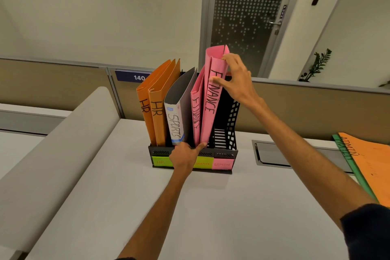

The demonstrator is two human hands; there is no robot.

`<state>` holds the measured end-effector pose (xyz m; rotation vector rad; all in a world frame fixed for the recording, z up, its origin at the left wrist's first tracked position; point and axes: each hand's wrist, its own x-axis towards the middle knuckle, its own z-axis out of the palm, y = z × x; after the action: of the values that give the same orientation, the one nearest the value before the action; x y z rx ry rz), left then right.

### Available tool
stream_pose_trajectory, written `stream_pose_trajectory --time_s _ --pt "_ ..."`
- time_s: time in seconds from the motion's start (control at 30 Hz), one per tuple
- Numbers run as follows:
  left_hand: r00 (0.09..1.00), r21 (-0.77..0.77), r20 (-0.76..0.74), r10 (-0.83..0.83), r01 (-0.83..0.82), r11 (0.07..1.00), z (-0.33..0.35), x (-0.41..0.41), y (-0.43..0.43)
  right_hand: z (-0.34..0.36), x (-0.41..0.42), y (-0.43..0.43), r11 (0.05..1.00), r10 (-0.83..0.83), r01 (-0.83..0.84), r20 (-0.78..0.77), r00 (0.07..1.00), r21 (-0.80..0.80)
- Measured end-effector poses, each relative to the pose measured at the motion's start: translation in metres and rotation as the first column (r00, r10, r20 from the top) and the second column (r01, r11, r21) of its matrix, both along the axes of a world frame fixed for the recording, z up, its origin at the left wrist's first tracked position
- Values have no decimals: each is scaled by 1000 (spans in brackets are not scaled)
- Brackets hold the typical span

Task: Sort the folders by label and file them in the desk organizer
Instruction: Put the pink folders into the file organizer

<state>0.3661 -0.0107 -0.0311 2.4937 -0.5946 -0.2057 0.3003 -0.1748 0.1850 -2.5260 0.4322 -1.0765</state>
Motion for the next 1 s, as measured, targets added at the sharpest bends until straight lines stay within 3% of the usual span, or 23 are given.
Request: stream_pose_trajectory --time_s 0.1,0.3,0.47,0.73,0.83,1.0 --pt "999 41 22 -38 37 998 -6 -2 1 -4 7 6 986 118 -130 114 986 103" --pt "998 61 3 -57 57 997 -7 3 0 -1 17 21 975 204 -216 180 962 52" --pt "1000 14 -11 -9 9 1000 -7 3 -2 0 20 21 987 149 -151 48 988 52" --pt "1000 21 13 10 -10 1000 -12 3 -4 -35 24 19 987 99 -96 -16 995 129" --pt "999 43 46 -8 6 999 -14 1 -1 -75 10 34 958 195 -158 -142 970 239" --pt "992 18 109 -63 61 998 -8 -7 -2 -81 0 43 939 256 -201 -180 950 279"
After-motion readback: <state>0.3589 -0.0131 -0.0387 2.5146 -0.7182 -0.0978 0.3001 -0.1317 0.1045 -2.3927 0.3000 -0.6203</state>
